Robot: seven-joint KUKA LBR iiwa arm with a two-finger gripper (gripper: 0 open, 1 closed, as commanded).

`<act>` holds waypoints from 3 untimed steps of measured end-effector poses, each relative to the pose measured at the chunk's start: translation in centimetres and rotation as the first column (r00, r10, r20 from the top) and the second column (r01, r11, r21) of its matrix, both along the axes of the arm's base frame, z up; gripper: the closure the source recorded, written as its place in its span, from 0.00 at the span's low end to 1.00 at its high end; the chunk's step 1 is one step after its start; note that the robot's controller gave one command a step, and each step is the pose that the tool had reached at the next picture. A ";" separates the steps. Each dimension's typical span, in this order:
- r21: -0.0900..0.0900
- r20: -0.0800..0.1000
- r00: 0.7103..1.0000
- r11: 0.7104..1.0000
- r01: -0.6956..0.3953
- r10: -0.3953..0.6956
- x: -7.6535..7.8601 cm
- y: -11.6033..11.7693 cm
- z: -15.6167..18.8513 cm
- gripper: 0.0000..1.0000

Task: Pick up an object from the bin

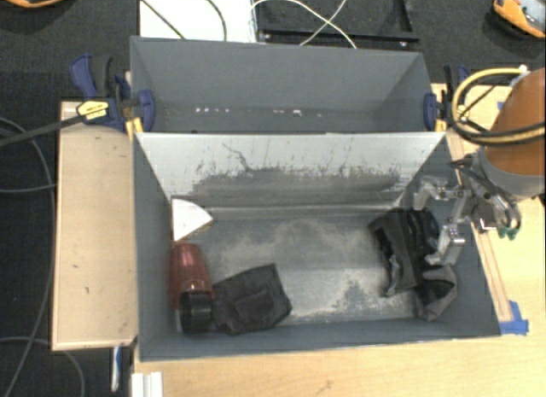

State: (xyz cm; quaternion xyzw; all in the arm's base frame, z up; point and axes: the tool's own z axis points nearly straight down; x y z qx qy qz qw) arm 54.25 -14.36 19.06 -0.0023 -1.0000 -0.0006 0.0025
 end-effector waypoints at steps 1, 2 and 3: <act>-0.002 0.009 1.000 1.000 -0.008 0.008 0.2 0.1 0.5 0.00; -0.001 0.006 0.951 0.951 -0.308 0.308 -0.2 -0.5 -8.1 0.00; -0.008 0.012 0.789 0.789 -0.615 0.615 -1.2 -0.1 -3.7 0.00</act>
Offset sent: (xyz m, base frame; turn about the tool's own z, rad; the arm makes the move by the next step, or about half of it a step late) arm -0.0057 -0.0083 -0.1206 -0.4459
